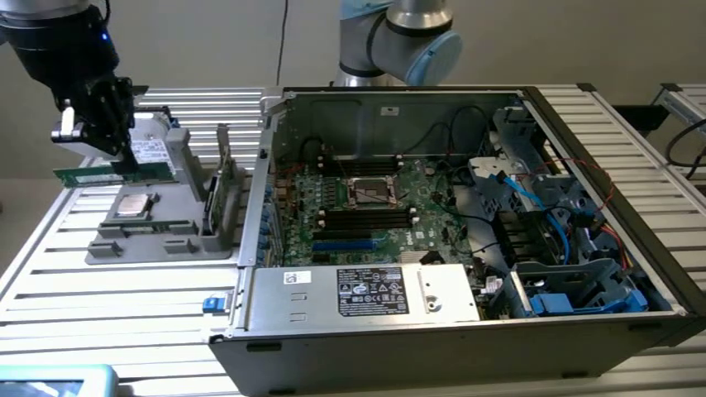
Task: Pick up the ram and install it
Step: 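Pick up the ram and move it above insertion slot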
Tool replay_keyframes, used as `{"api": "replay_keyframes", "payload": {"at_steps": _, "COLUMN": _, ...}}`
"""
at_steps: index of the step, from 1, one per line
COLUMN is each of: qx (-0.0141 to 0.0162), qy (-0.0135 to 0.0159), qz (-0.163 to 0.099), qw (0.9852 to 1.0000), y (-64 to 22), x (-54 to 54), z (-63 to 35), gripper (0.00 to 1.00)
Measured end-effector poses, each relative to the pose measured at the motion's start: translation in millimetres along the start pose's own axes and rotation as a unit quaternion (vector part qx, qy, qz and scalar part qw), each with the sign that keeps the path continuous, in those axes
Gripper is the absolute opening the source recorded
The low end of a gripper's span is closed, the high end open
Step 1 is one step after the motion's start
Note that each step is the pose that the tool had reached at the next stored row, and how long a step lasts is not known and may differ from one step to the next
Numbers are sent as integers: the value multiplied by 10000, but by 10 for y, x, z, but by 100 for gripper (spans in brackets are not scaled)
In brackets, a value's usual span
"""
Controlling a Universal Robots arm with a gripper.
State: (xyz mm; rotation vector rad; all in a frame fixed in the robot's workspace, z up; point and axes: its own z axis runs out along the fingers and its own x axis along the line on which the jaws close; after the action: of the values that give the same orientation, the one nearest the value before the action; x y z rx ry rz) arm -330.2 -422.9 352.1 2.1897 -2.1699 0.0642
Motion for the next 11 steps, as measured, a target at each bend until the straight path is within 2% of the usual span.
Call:
{"api": "replay_keyframes", "payload": {"at_steps": 5, "qx": 0, "qy": 0, "qz": 0, "qw": 10000, "y": -175, "x": 24, "z": -231, "gripper": 13}}
{"api": "replay_keyframes", "payload": {"at_steps": 11, "qx": 0, "qy": -5, "qz": 0, "qw": 10000, "y": -430, "x": 49, "z": -493, "gripper": 13}}
